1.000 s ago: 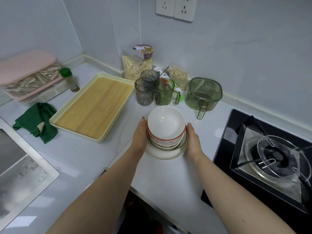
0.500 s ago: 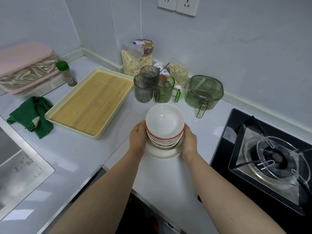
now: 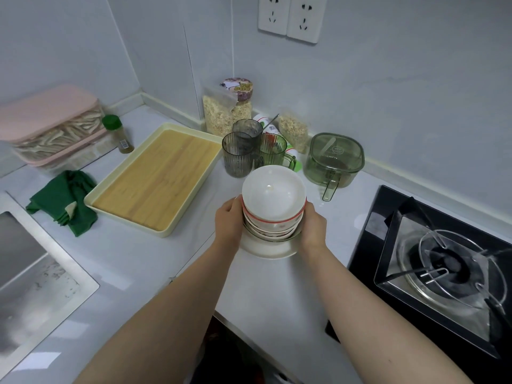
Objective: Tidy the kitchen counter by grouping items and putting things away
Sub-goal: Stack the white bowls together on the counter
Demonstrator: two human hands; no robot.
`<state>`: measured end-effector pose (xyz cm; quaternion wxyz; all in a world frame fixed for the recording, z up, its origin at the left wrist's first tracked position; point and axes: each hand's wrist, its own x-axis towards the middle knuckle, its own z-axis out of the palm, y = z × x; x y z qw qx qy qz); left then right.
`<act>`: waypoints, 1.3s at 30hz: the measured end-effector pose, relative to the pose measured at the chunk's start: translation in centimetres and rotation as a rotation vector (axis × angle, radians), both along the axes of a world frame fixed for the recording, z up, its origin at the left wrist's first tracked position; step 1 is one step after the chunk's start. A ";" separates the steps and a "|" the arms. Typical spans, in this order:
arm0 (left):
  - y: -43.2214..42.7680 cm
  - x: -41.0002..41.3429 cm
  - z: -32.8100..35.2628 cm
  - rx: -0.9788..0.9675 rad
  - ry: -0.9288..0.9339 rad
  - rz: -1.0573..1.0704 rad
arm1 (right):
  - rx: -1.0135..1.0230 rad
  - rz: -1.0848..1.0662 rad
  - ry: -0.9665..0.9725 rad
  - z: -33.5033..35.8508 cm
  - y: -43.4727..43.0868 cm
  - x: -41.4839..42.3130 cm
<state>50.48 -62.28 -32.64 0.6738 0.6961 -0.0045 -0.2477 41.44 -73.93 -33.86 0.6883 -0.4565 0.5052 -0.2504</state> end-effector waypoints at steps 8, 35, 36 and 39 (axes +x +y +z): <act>0.0 -0.9 3.7 0.000 -0.020 0.009 | -0.037 0.009 0.005 3.3 -0.3 -0.5; 10.4 -10.8 14.1 -0.051 -0.152 -0.343 | -0.067 -0.322 -0.125 14.0 14.3 -15.0; 10.4 -12.1 14.3 -0.064 -0.151 -0.370 | -0.067 -0.351 -0.122 14.3 14.6 -16.4; 10.3 -15.7 14.3 -0.085 -0.144 -0.437 | -0.068 -0.418 -0.105 14.8 15.3 -20.5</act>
